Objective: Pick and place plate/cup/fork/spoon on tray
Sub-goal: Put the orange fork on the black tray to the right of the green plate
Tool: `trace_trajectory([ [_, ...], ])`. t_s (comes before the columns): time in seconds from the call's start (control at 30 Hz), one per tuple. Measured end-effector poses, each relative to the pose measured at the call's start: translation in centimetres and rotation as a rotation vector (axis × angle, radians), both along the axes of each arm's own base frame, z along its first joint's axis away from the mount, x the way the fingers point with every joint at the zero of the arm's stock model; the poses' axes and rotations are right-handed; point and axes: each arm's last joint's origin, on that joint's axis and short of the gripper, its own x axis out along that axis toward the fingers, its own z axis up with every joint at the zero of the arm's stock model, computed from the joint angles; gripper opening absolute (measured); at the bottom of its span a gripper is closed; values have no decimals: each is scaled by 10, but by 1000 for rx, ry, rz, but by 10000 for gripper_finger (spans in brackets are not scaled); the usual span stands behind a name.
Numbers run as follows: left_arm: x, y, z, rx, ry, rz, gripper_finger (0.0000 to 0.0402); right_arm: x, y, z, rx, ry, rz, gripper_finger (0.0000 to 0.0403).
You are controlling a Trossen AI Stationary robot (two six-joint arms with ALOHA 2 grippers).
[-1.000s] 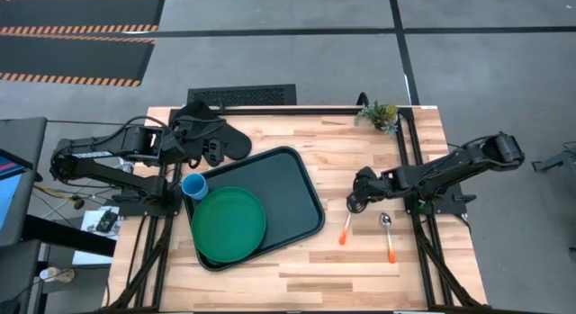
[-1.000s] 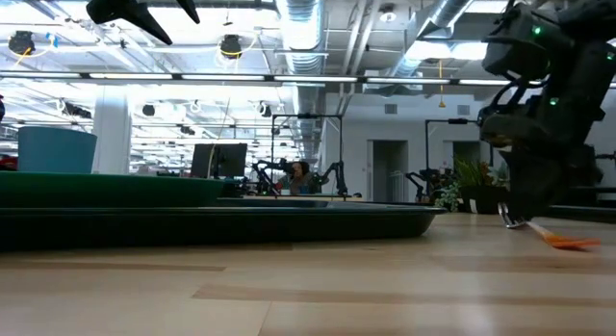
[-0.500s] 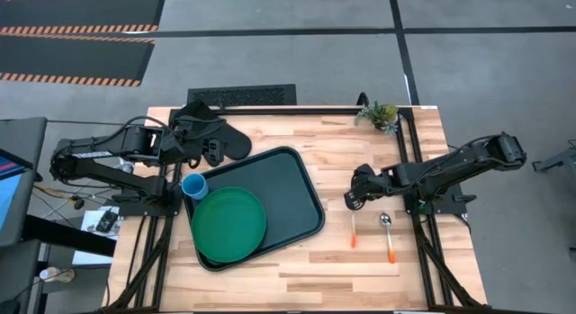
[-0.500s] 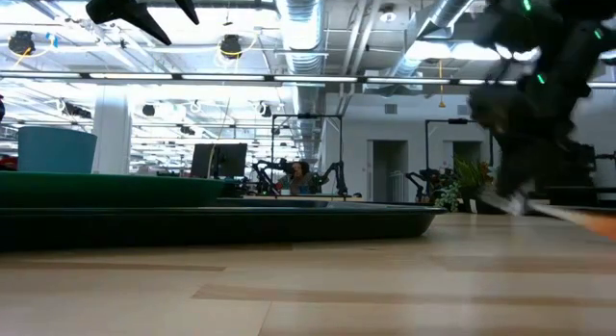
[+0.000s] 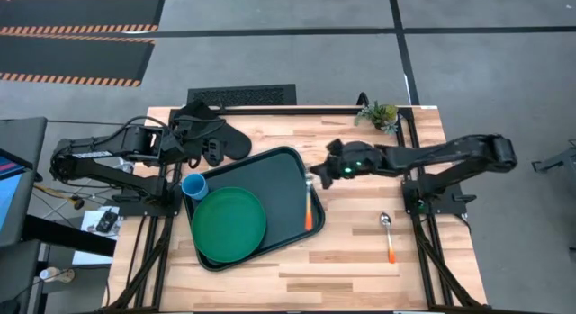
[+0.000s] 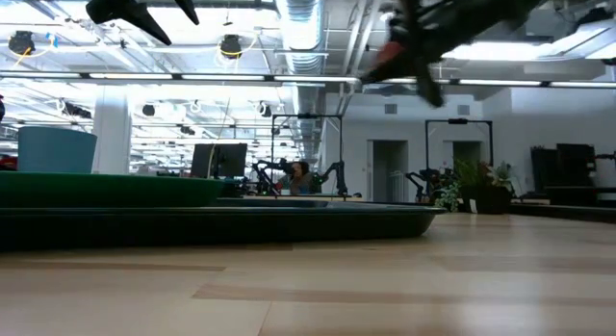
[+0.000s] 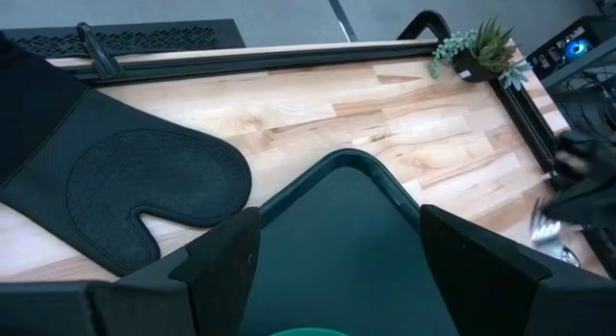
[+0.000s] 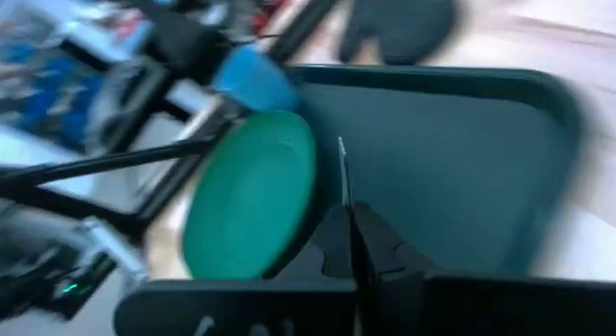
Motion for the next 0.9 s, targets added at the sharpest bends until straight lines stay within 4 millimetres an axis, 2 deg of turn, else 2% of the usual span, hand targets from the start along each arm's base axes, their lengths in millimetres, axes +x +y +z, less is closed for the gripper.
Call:
trace_trajectory([
  [0.13, 0, 0, 0, 1, 0, 1, 270, 32, -15, -20, 31, -139, 117, 1],
  [0.27, 0, 0, 0, 1, 0, 1, 270, 56, -26, -53, 62, -192, 164, 1],
  [0.5, 0, 0, 0, 15, 2, 12, 270, 98, -28, -99, 51, -134, 298, 1],
  [0.67, 0, 1, 0, 16, 3, 13, 270, 124, -29, -113, 39, -117, 340, 0],
  [0.9, 0, 0, 0, 16, 4, 13, 270, 138, -32, -125, 13, -81, 350, 0],
])
